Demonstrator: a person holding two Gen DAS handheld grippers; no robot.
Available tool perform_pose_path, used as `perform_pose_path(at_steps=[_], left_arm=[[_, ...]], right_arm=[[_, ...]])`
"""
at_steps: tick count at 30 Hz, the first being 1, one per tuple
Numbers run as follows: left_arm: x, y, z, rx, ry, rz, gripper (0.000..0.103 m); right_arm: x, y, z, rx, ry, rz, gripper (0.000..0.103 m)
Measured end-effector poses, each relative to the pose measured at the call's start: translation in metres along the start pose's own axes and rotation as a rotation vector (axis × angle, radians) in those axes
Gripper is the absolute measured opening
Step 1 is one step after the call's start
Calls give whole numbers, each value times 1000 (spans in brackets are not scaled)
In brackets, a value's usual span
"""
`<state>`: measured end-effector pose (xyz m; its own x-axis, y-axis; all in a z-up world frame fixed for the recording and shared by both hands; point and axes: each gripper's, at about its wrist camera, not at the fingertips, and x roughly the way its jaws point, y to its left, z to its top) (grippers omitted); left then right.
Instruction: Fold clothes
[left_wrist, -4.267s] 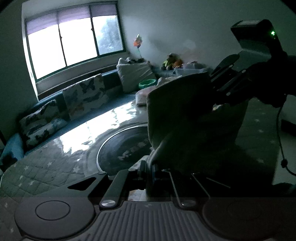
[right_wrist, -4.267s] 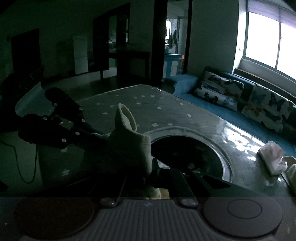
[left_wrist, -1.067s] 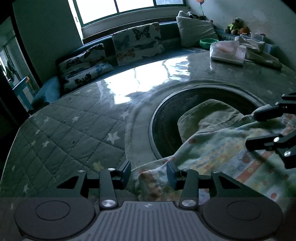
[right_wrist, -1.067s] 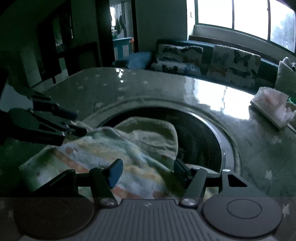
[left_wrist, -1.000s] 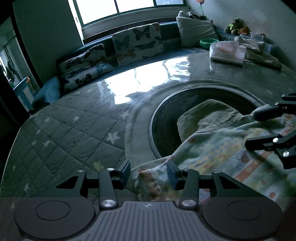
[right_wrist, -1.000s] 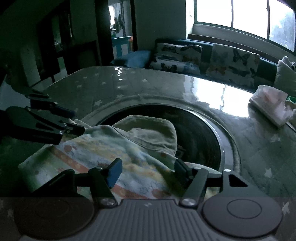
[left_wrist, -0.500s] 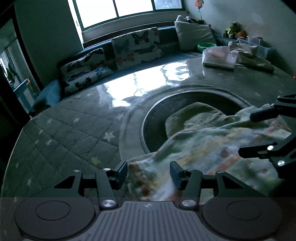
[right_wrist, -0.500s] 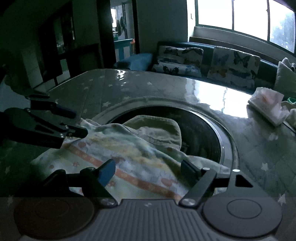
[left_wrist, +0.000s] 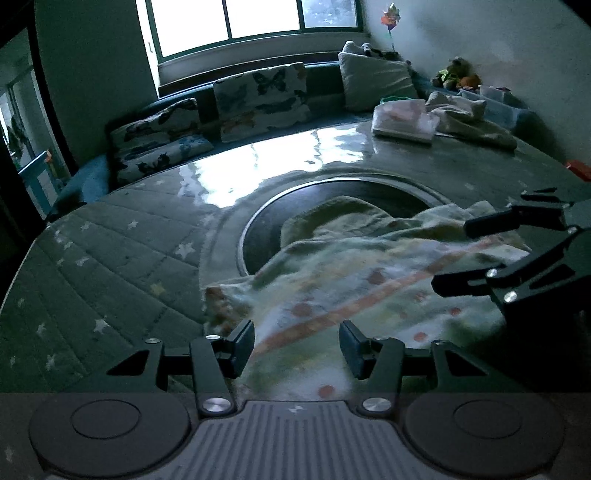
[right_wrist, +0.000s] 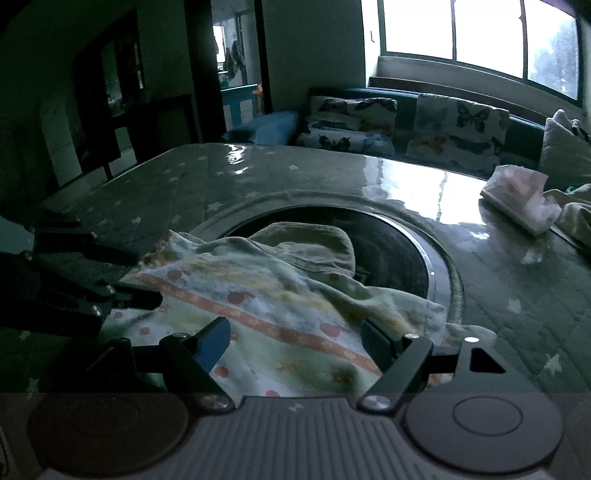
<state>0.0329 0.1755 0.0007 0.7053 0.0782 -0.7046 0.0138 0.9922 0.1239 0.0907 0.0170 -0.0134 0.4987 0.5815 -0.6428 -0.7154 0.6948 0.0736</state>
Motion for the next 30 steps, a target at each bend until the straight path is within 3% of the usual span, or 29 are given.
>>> perform_pose_path(at_steps=[8, 17, 22, 30], left_arm=[[7, 3, -6, -17, 21, -1, 54], [12, 19, 8, -56, -1, 8, 54], [28, 30, 16, -89, 10, 10, 43], [47, 45, 19, -109, 37, 48, 41]], right_arm=[[-1, -12, -5, 23, 17, -21, 80], [9, -26, 9, 64, -8, -28, 78], [29, -36, 12, 88, 17, -47, 76], [31, -41, 11, 83, 29, -64, 75]])
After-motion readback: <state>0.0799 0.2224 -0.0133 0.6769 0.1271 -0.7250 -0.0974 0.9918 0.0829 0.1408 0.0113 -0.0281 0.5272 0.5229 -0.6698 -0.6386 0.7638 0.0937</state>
